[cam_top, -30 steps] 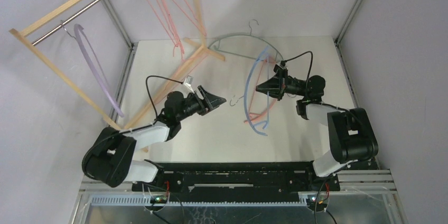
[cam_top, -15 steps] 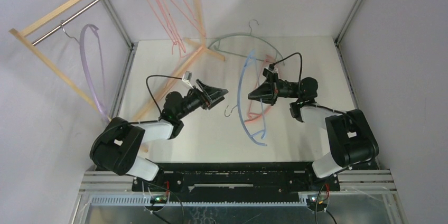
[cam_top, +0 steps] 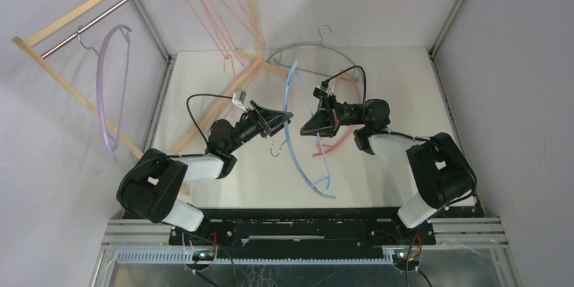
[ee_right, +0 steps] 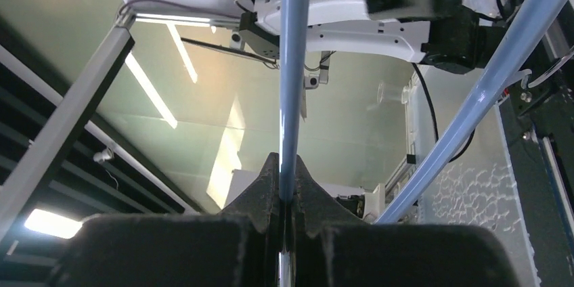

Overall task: Organize the hangers
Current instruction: Pick up the hanger at the center of the board.

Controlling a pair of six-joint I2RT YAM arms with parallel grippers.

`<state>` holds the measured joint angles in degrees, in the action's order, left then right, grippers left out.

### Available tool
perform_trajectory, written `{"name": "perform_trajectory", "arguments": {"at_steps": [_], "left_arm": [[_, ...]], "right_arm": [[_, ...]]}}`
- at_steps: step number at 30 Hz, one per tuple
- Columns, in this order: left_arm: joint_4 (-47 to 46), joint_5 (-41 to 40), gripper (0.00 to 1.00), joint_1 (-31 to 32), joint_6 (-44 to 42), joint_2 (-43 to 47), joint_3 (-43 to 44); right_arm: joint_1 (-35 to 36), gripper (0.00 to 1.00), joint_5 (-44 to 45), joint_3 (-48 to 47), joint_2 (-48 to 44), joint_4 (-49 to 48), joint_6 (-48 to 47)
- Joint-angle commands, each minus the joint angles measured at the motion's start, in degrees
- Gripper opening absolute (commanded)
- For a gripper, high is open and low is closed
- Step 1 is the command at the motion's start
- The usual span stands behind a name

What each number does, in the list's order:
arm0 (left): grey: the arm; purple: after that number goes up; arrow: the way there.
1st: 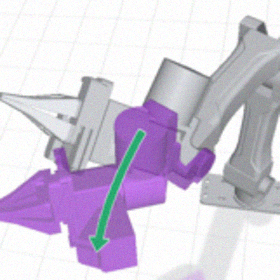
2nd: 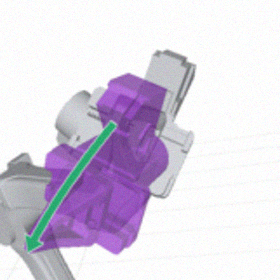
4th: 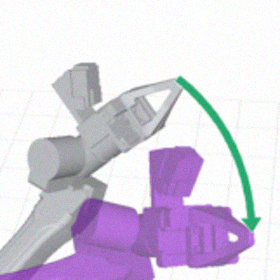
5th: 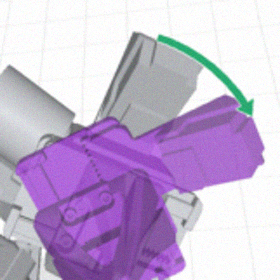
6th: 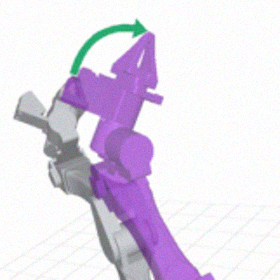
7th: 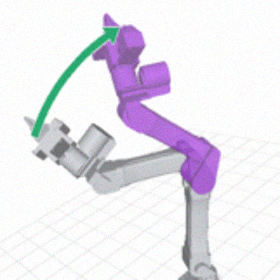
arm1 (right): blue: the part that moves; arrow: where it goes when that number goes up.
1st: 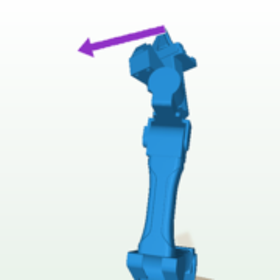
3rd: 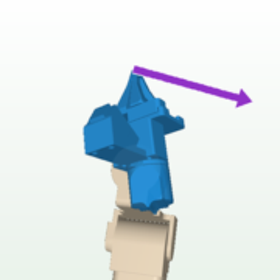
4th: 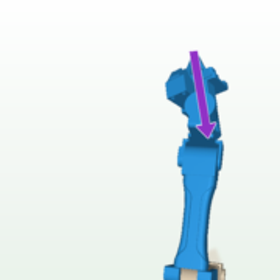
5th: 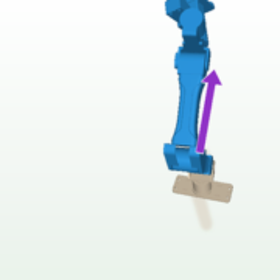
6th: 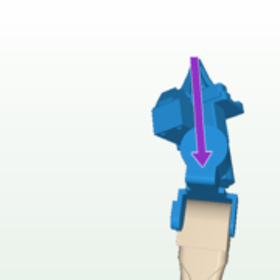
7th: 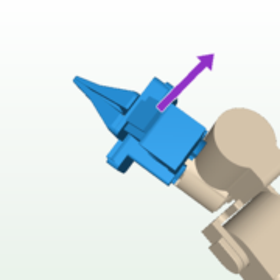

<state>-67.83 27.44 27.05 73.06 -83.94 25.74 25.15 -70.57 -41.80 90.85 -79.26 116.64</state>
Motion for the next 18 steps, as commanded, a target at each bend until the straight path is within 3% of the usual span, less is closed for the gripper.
{"name": "perform_trajectory", "arguments": {"at_steps": [1, 11, 13, 18], "left_arm": [[-6.46, 0.95, 1.0, 0.36, 1.13, -1.19, 0.86], [-9.07, 0.98, 0.99, 2.53, 2.17, 1.45, 1.58], [-8.66, 1.1, 0.88, 2.61, 2.45, 2.48, 1.75], [-8.59, 1.08, 0.34, 2.76, 3.55, 4.06, 0.75]], "right_arm": [[2.31, 0.01, 1.98, -4.3, 0.13, -5.29, 12.78], [5.44, 0.02, 0.27, -4.41, 5.05, -5.55, 11.55], [5.4, 0.02, -0.14, -4.39, 5.78, -5.53, 10.88], [4.5, 0.04, -1.76, -4.43, 7.7, -5.27, 9.46]]}}
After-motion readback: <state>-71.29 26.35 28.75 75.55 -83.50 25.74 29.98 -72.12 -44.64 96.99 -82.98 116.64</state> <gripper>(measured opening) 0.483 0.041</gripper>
